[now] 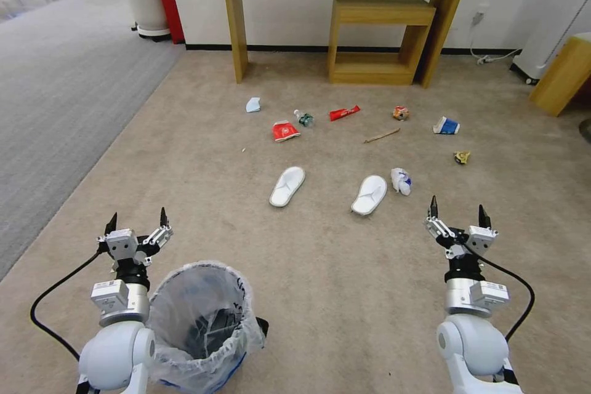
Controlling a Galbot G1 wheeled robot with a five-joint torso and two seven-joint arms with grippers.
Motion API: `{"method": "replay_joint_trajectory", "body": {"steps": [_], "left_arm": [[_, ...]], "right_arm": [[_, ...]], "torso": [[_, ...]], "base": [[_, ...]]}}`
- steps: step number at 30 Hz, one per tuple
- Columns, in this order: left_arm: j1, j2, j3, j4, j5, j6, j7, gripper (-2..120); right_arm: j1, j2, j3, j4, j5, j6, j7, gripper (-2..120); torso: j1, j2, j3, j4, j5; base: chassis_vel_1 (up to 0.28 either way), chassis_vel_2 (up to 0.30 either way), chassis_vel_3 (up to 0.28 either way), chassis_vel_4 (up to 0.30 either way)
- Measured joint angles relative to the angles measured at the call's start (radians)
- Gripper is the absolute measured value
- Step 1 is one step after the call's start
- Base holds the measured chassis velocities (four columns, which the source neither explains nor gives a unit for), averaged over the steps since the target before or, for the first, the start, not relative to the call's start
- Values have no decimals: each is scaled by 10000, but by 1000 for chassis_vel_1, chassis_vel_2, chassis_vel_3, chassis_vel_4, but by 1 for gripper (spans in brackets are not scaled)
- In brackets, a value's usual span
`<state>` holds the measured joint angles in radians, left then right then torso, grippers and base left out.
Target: Pick up the trash bin and place the garbage on the floor into it.
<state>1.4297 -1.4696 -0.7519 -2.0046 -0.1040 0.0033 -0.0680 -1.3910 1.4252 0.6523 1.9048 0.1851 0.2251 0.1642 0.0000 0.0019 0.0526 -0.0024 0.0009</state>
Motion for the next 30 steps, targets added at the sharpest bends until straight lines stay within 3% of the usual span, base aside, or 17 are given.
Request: {"method": "replay_joint_trajectory", "body": {"steps": [6,10,12,13,15,21,24,30], "left_arm": [[64,132,105,57,32,114,-145,100],[171,282,258,-102,-110,604,-314,100],[330,515,409,-416,-490,1334,-779,100],[330,515,409,-416,-490,1334,-779,100],[504,851,559,-793,-1144,2031,-1532,100],[795,1401,771,-1239,-1791,2754,-2306,100],[972,1987,1057,-1520,-2643,3538,-3076,100],[1106,3044,1344,-1417,-3398,4254,-3910,100]], "right_arm": [[-17,-65,14,-19,52,38,81,100],[-27,-145,52,-14,157,40,131,100],[-37,-246,98,7,201,14,153,100],[-37,-246,98,7,201,14,153,100],[-50,-315,103,7,214,-15,163,100],[-62,-393,110,11,218,-101,202,100],[-82,-448,116,19,216,-182,259,100],[-102,-489,142,19,254,-207,292,100]], "torso": [[-1,0,0,1,-3],[0,0,0,-1,0],[0,0,0,-2,-3],[0,0,0,-2,-3],[0,0,0,-1,-1],[0,1,0,1,0],[0,0,0,-1,-1],[0,1,0,-1,-3]], "base": [[66,75,-63,-86],[0,0,0,0],[0,0,0,0],[0,0,0,0],[0,0,0,0],[0,0,0,0],[0,0,0,0],[0,0,0,0]]}}
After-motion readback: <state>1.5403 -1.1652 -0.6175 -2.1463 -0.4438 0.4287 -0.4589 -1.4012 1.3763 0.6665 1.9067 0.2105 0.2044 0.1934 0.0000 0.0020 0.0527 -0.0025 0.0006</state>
